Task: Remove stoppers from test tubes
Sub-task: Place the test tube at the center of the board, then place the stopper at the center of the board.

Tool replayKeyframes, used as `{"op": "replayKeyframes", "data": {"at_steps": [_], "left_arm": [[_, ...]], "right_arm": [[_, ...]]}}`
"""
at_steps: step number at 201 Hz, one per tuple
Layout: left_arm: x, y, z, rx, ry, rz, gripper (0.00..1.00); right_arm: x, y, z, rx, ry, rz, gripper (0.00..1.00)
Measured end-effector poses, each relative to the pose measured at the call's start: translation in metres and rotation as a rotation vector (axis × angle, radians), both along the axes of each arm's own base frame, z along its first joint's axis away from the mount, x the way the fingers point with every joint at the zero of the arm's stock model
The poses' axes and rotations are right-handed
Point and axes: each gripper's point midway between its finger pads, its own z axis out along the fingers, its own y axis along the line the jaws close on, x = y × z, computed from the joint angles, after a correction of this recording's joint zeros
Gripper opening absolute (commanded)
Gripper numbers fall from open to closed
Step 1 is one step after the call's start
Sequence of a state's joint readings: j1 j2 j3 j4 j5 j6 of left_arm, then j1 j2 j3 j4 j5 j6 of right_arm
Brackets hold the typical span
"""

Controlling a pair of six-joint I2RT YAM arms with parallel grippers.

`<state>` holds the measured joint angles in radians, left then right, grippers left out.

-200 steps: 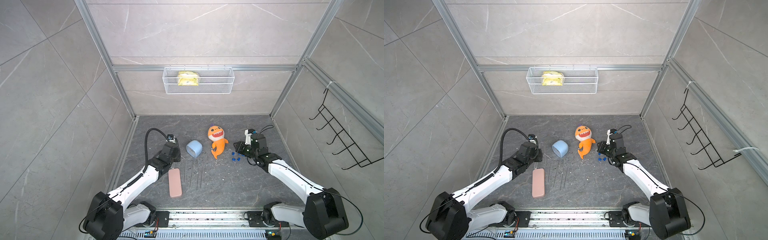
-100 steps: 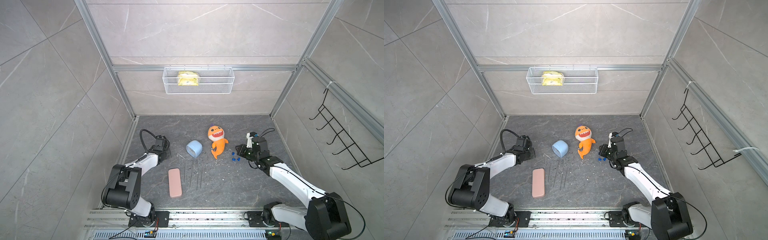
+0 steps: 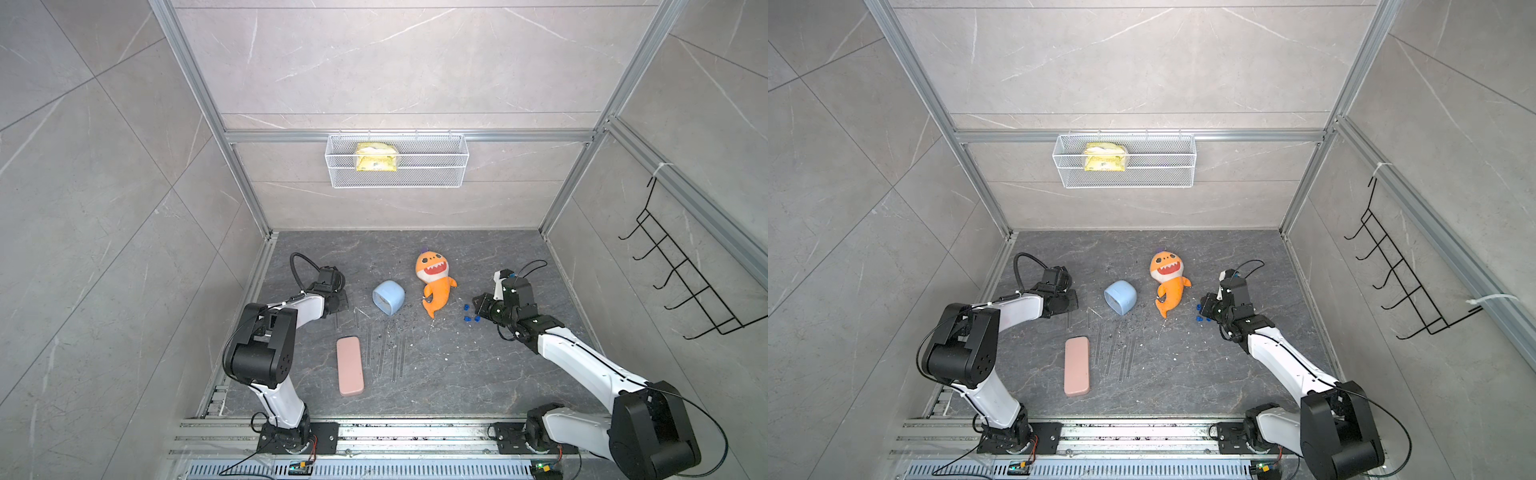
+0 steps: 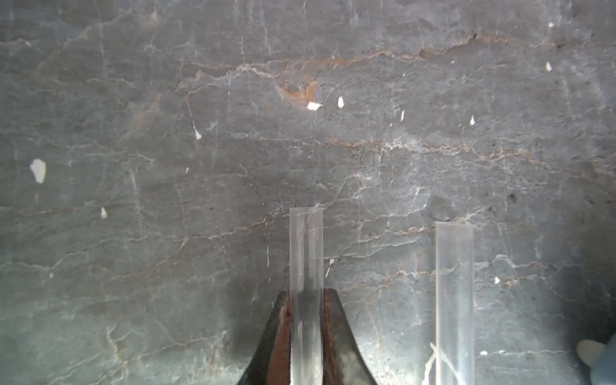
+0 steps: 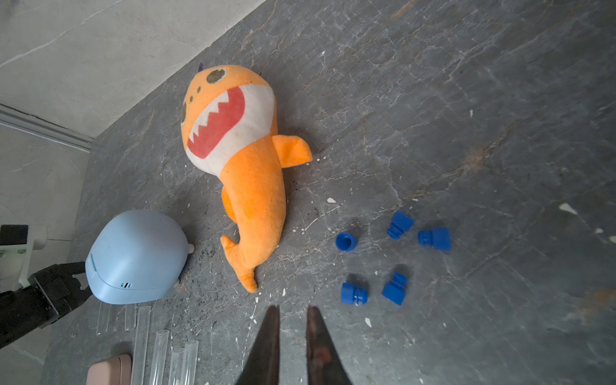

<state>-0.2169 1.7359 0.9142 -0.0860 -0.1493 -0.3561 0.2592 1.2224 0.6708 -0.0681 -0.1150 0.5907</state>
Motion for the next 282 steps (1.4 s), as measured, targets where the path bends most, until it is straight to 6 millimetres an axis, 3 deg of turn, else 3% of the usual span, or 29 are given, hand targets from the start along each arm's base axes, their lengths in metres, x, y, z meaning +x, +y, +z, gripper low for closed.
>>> {"op": "replayKeyframes", "data": {"at_steps": [22,102,129,161,180,199,242,282], "left_arm": [[-0.002,0.000,-0.001,-0.001,0.019,0.001,0.38],[-0.012,-0.001,0.003,-0.007,0.061,-0.011,0.53],[-0.011,-0.001,0.035,-0.019,-0.007,-0.014,0.57],[-0.011,-0.001,0.099,-0.049,-0.170,-0.019,0.60],[-0.020,0.001,0.135,-0.068,-0.265,-0.018,0.61],[-0.033,0.004,0.154,-0.080,-0.323,-0.018,0.62],[-0.058,0.010,0.155,-0.081,-0.330,-0.016,0.62],[-0.069,0.013,0.146,-0.079,-0.305,-0.007,0.63]], "right_arm": [[0.001,0.000,-0.002,-0.004,0.004,-0.003,0.00],[0.004,-0.007,-0.021,-0.030,0.055,-0.046,0.00],[0.005,-0.013,-0.033,-0.056,0.084,-0.078,0.00],[0.006,-0.021,-0.055,-0.094,0.137,-0.119,0.00],[0.007,-0.025,-0.063,-0.115,0.153,-0.139,0.00],[0.009,-0.029,-0.072,-0.139,0.166,-0.157,0.01],[0.014,-0.034,-0.088,-0.176,0.193,-0.180,0.02],[0.016,-0.038,-0.086,-0.187,0.178,-0.195,0.02]]}}
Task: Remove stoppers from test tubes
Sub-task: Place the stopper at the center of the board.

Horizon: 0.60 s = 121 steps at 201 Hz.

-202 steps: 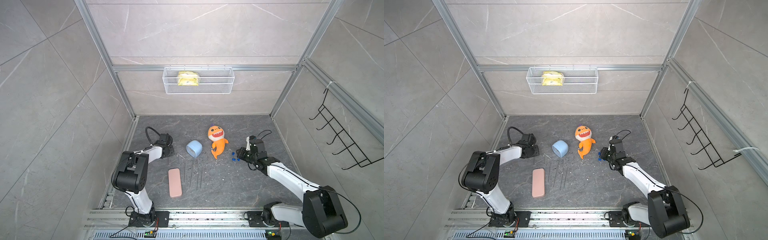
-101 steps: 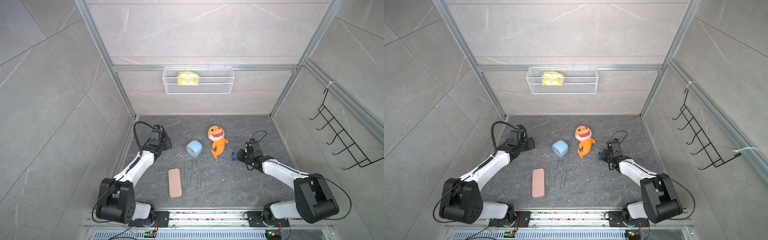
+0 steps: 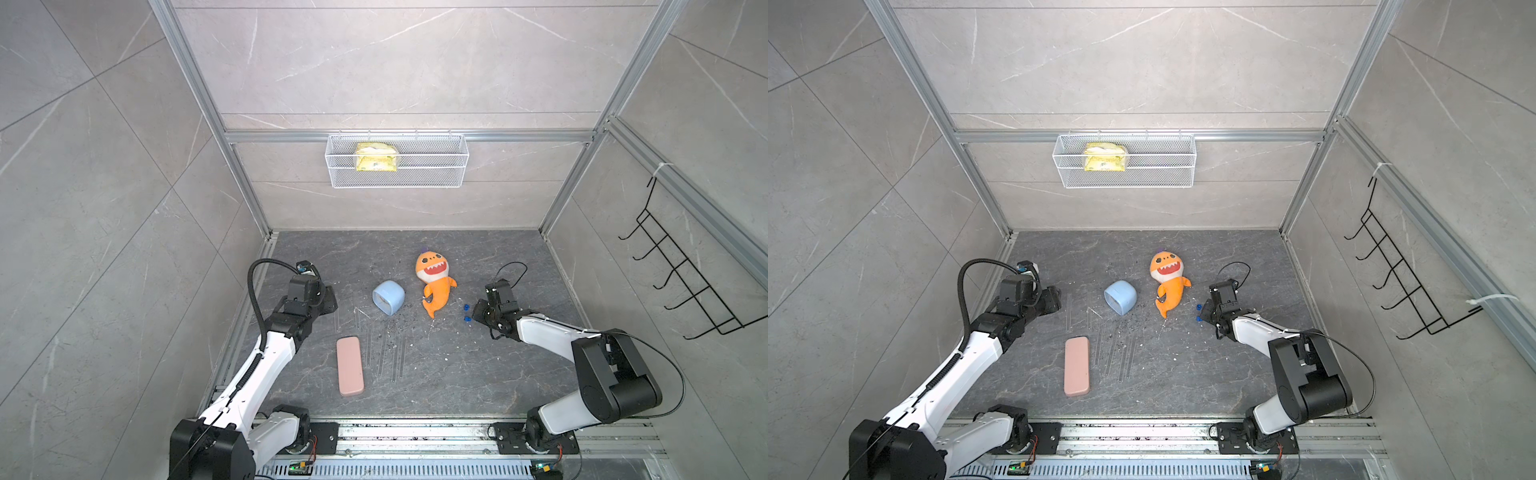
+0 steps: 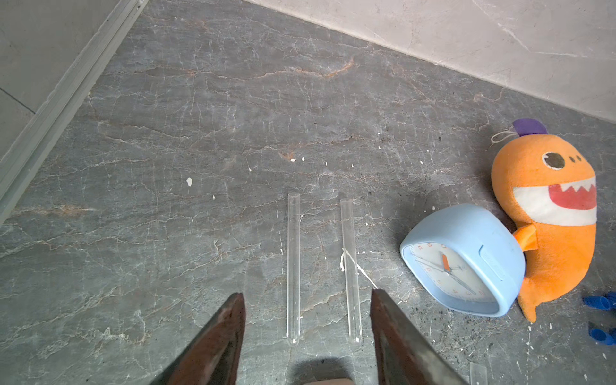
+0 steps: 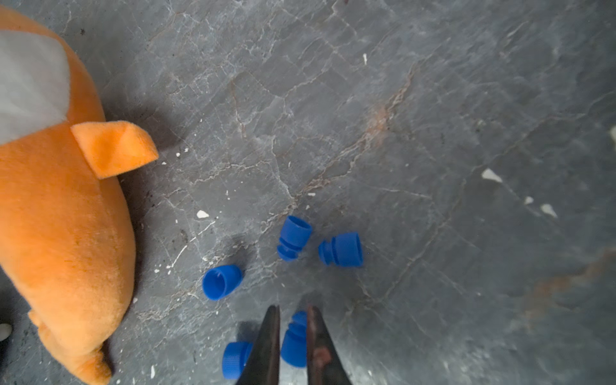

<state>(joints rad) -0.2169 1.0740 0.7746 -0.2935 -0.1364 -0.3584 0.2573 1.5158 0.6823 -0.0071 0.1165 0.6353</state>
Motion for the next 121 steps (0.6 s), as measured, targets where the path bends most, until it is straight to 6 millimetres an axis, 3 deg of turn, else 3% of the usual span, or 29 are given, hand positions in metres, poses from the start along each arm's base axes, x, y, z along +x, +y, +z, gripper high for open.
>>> {"op": "replayKeyframes", "data": {"at_steps": [30,51,80,121], "left_arm": [[-0.005,0.001,-0.006,-0.005,0.014,0.006,0.63],[-0.008,0.000,-0.013,-0.016,0.030,0.007,0.63],[-0.011,0.000,-0.019,-0.024,0.044,0.012,0.63],[-0.012,0.000,-0.012,-0.033,0.024,0.012,0.63]], "right_arm": [[0.000,0.003,0.014,0.007,-0.040,0.007,0.02],[-0.006,0.022,0.019,0.008,-0.056,0.061,0.02],[-0.019,0.054,0.014,0.004,-0.044,0.159,0.03],[-0.020,0.071,-0.008,-0.020,0.020,0.204,0.06]]}}
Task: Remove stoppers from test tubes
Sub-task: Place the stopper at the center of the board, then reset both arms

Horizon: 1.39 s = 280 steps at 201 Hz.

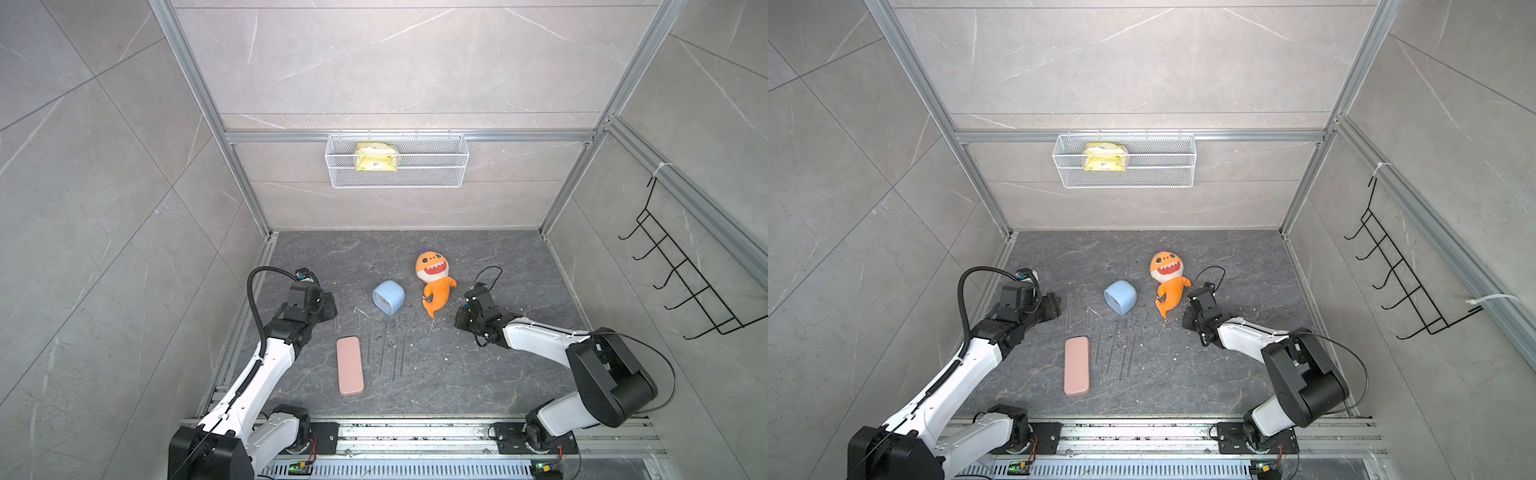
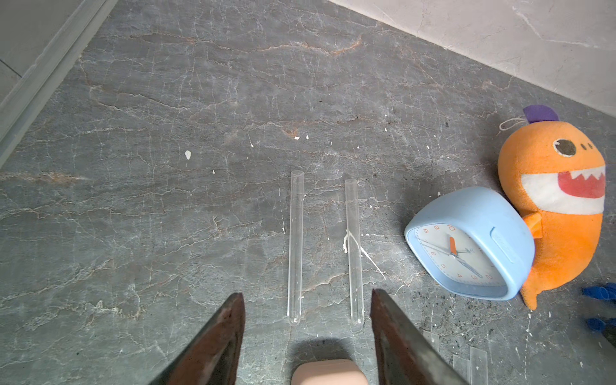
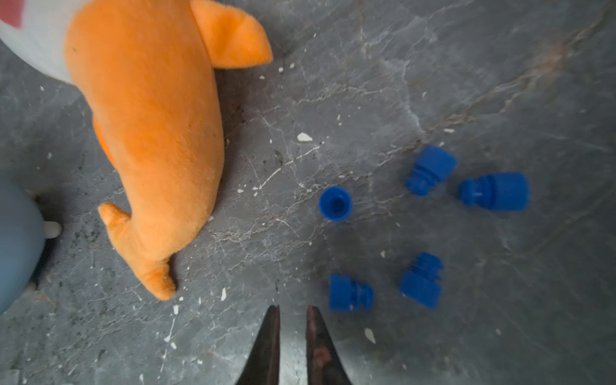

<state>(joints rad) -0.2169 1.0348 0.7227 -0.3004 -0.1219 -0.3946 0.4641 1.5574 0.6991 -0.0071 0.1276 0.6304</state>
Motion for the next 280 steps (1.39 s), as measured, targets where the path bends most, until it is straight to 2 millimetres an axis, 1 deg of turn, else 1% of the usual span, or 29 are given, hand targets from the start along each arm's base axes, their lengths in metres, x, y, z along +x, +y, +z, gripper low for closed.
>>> {"op": "replayKeyframes", "data": {"at_steps": [26,41,54,66,95,131,149,162,178,193,216,224,232,240,247,257,265,280], "left_arm": [[-0.002,0.001,0.004,-0.003,-0.015,0.001,0.63],[-0.005,0.001,0.002,-0.001,-0.010,0.002,0.63],[-0.006,0.002,0.000,0.001,-0.001,0.003,0.63],[-0.007,0.002,-0.001,0.002,0.001,0.003,0.63],[-0.008,0.002,-0.002,0.002,0.002,0.004,0.63],[-0.008,0.003,-0.003,0.003,0.004,0.006,0.64],[-0.008,0.003,-0.003,0.003,0.004,0.006,0.64],[-0.008,0.003,-0.003,0.003,0.003,0.006,0.63],[-0.008,0.003,-0.002,0.004,0.000,0.006,0.64],[-0.008,0.003,-0.001,0.005,-0.008,0.003,0.64],[-0.007,0.005,-0.007,0.020,-0.037,0.000,0.64],[-0.007,0.007,-0.011,0.033,-0.045,0.003,0.64],[-0.007,0.008,-0.015,0.048,-0.054,0.001,0.64],[-0.006,0.010,-0.020,0.069,-0.068,0.001,0.64],[-0.005,0.012,-0.023,0.087,-0.081,0.000,0.64],[-0.004,0.016,-0.027,0.117,-0.103,0.003,0.65],[-0.003,0.019,-0.029,0.141,-0.122,0.005,0.65],[0.001,0.025,-0.028,0.187,-0.166,0.016,0.66]], "right_arm": [[0.001,0.011,-0.013,-0.022,0.030,0.030,0.09],[0.003,0.016,-0.014,-0.030,0.027,0.038,0.12],[0.004,0.018,-0.014,-0.035,0.025,0.041,0.17],[0.005,0.019,-0.014,-0.041,0.022,0.041,0.23],[0.006,0.018,-0.013,-0.062,0.012,0.049,0.30],[0.006,0.017,-0.013,-0.082,0.004,0.050,0.34],[0.006,0.016,-0.009,-0.089,-0.003,0.054,0.37],[0.006,0.015,0.003,-0.087,-0.023,0.061,0.38],[0.009,0.016,0.030,-0.075,-0.083,0.071,0.39],[0.014,0.015,0.069,-0.058,-0.186,0.067,0.40],[0.018,0.001,0.134,-0.067,-0.387,0.034,0.45],[0.019,-0.005,0.152,-0.085,-0.459,0.022,0.47],[0.020,-0.013,0.164,-0.120,-0.519,0.010,0.52],[0.022,-0.021,0.168,-0.172,-0.558,-0.002,0.59],[0.024,-0.028,0.167,-0.224,-0.575,-0.010,0.63],[0.029,-0.040,0.159,-0.318,-0.574,-0.020,0.66],[0.033,-0.051,0.150,-0.380,-0.562,-0.034,0.67],[0.039,-0.078,0.131,-0.467,-0.536,-0.084,0.68]]}}
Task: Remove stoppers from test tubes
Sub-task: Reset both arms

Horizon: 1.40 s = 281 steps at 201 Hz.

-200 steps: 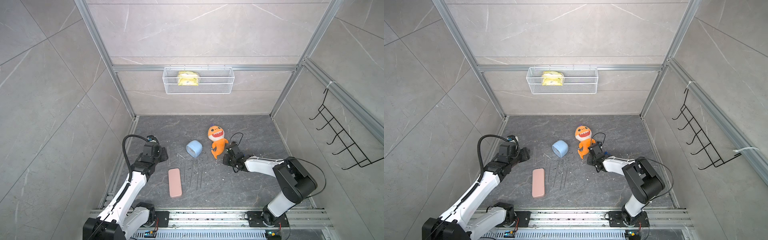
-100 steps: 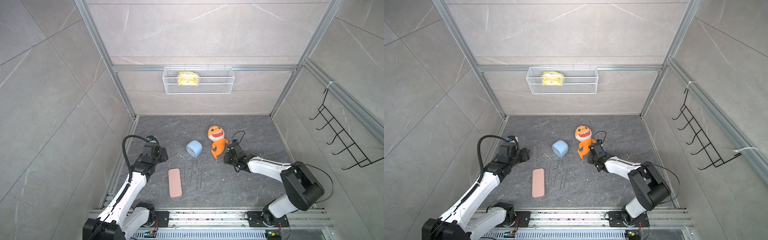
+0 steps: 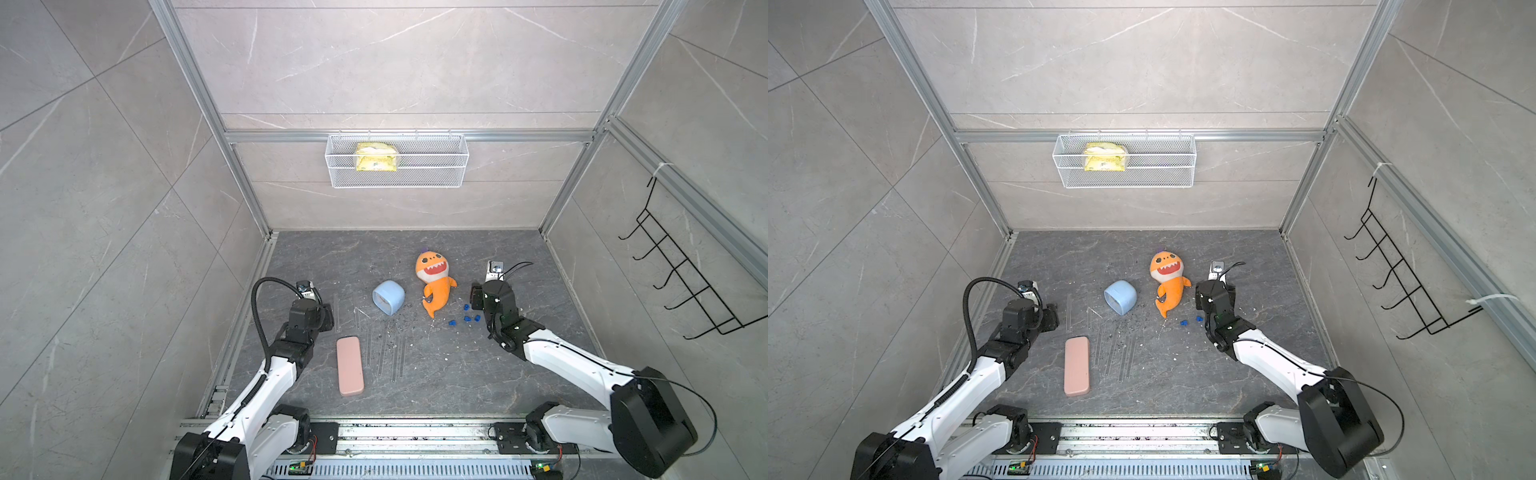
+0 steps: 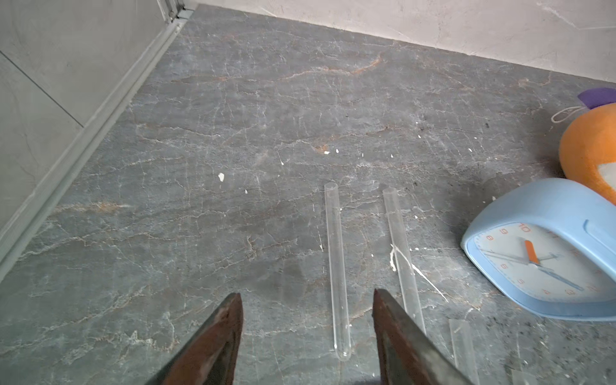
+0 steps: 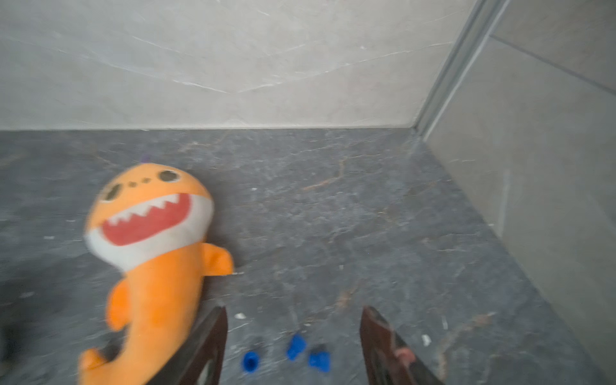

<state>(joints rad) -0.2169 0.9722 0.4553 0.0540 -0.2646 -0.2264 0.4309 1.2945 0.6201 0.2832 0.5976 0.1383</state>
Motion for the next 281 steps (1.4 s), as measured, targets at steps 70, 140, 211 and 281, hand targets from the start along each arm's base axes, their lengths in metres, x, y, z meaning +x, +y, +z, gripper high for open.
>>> {"op": "replayKeyframes", "data": {"at_steps": [70,140,211,281], "left_arm": [[0.005,0.046,-0.012,0.108,-0.119,0.137,0.68],[0.012,0.068,-0.040,0.106,-0.122,0.188,0.68],[0.032,0.077,-0.080,0.059,-0.078,0.112,0.69],[0.059,0.067,-0.056,0.034,-0.132,0.036,1.00]], "right_arm": [[0.011,-0.052,-0.014,-0.089,-0.141,-0.109,0.73],[0.002,-0.056,-0.026,-0.087,-0.131,-0.114,0.75],[0.009,-0.074,-0.066,-0.039,-0.025,-0.060,0.76],[0.013,-0.056,-0.069,0.040,-0.046,0.075,0.79]]}}
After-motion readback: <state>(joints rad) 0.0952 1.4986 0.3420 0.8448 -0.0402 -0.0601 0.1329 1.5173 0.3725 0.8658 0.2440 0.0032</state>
